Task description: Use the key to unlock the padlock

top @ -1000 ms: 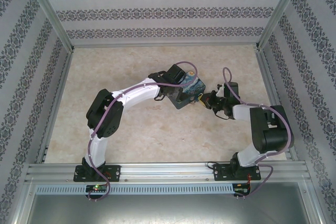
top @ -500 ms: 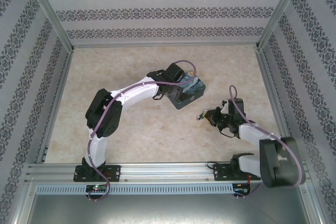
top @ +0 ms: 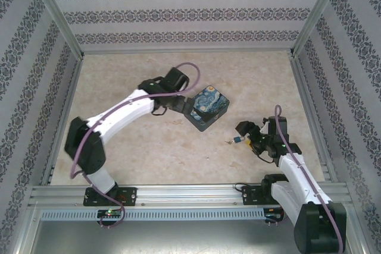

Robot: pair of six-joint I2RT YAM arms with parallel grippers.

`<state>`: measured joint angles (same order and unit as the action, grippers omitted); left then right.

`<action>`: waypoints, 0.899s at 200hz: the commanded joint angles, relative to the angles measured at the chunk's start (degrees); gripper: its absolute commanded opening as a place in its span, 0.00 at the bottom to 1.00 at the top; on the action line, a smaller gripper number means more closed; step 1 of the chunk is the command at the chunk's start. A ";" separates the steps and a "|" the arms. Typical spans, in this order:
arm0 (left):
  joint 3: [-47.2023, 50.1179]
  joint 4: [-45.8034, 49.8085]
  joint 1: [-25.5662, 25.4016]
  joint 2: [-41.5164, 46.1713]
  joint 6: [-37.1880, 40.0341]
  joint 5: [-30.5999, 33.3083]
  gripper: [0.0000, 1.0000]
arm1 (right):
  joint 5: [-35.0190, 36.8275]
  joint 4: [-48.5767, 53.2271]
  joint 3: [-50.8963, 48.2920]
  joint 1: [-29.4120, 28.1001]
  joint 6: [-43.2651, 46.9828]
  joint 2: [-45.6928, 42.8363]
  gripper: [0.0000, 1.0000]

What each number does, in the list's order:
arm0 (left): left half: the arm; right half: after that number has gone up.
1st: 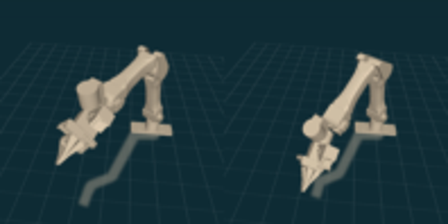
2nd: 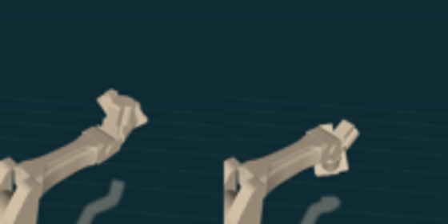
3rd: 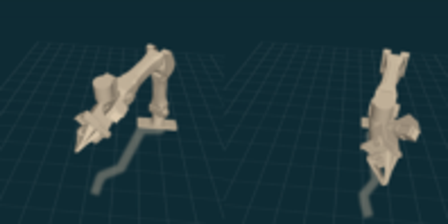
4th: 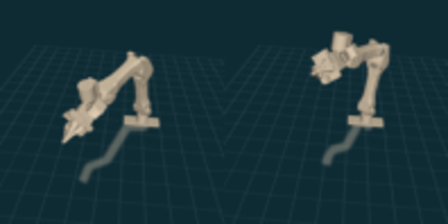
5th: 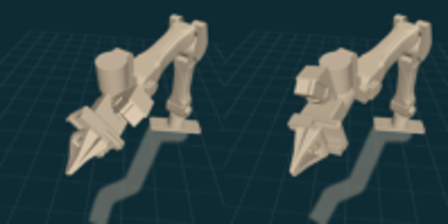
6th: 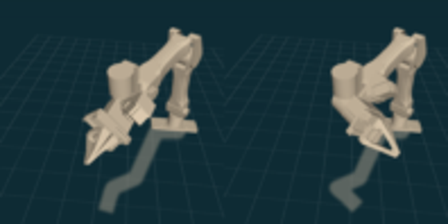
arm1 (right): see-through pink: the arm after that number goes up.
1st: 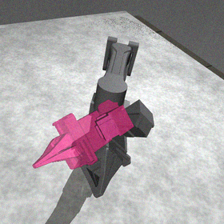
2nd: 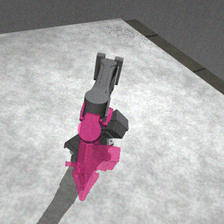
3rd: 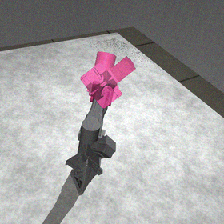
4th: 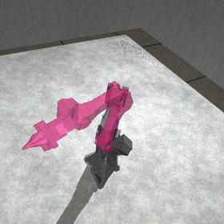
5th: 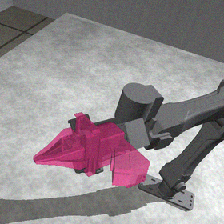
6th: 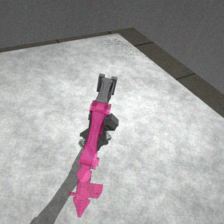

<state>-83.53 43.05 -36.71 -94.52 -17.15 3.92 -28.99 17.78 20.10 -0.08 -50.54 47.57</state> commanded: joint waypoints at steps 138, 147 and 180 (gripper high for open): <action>49.58 -46.90 26.61 36.51 9.54 20.55 0.99 | 46.49 -21.45 12.08 0.74 38.23 7.55 0.98; 51.92 -50.85 27.89 36.28 10.56 20.49 1.00 | 46.76 -25.70 10.16 0.77 38.52 8.61 0.98; 58.02 -63.15 31.30 32.16 14.06 16.89 1.00 | 46.05 -38.22 5.28 0.60 39.78 14.53 0.98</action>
<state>-28.64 -4.19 -7.35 -59.75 -7.84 22.94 14.31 -6.04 27.90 0.27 -15.40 59.22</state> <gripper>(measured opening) 0.994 0.982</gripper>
